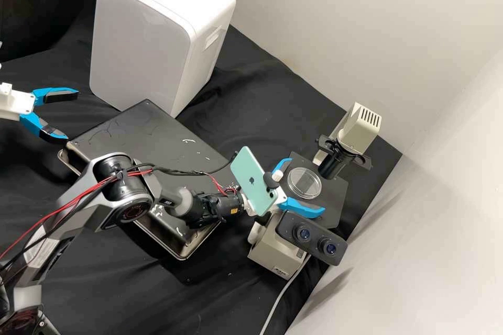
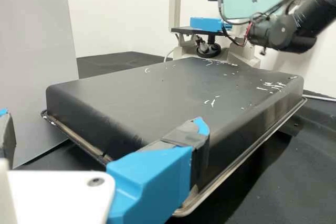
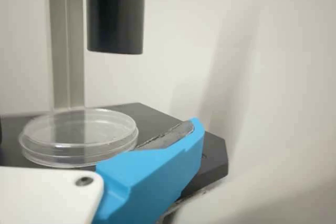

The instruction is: Place the petri dish on the microscope

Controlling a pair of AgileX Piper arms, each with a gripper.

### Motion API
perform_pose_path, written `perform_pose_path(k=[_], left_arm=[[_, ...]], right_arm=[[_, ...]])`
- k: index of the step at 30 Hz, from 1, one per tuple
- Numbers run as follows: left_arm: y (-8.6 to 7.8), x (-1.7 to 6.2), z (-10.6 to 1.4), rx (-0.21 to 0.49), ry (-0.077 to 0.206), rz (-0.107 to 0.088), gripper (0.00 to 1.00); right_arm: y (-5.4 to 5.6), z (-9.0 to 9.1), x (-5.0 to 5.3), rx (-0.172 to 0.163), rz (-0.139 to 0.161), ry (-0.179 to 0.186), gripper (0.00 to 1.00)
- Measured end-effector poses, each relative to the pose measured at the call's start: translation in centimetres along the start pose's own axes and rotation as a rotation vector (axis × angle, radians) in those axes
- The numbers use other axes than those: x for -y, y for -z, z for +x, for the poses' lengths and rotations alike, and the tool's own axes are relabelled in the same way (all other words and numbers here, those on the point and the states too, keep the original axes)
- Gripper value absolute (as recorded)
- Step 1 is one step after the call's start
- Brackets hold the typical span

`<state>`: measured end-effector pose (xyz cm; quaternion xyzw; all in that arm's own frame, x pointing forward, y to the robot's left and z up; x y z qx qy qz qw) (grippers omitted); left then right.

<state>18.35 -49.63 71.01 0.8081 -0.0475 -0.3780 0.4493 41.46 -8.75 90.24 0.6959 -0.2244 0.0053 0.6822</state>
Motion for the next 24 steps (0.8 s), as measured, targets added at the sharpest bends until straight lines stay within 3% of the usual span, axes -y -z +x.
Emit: perform_pose_path(k=[2, 7, 10, 14, 17, 20, 24], left_arm=[[0.0, 0.0, 0.0, 0.0, 0.0, 0.0, 1.0], [0.0, -0.07, 0.0, 0.001, -0.003, 0.001, 1.0], [-0.2, -0.51, -0.3, 0.006, -0.025, 0.01, 1.0], [-0.6, -1.39, -1.2, -0.01, -0.08, 0.061, 1.0], [-0.8, -2.35, -2.0, -0.05, -0.148, 0.089, 1.0], [-0.8, -3.0, -2.3, -0.065, -0.191, 0.087, 1.0], [-0.6, -3.23, -2.4, -0.105, -0.215, 0.061, 1.0]], right_arm=[[-0.3, -0.4, 0.0, -0.024, 0.049, 0.006, 1.0], [-0.7, -0.8, 0.1, -0.043, 0.069, 0.02, 1.0], [-0.7, -0.7, 0.1, -0.044, 0.069, 0.018, 1.0], [-0.6, -0.7, 0.1, -0.046, 0.07, 0.018, 1.0], [-0.6, -0.7, 0.1, -0.046, 0.07, 0.018, 1.0], [-0.6, -0.7, 0.1, -0.046, 0.07, 0.018, 1.0], [-0.6, -0.7, 0.1, -0.046, 0.074, 0.018, 1.0]])
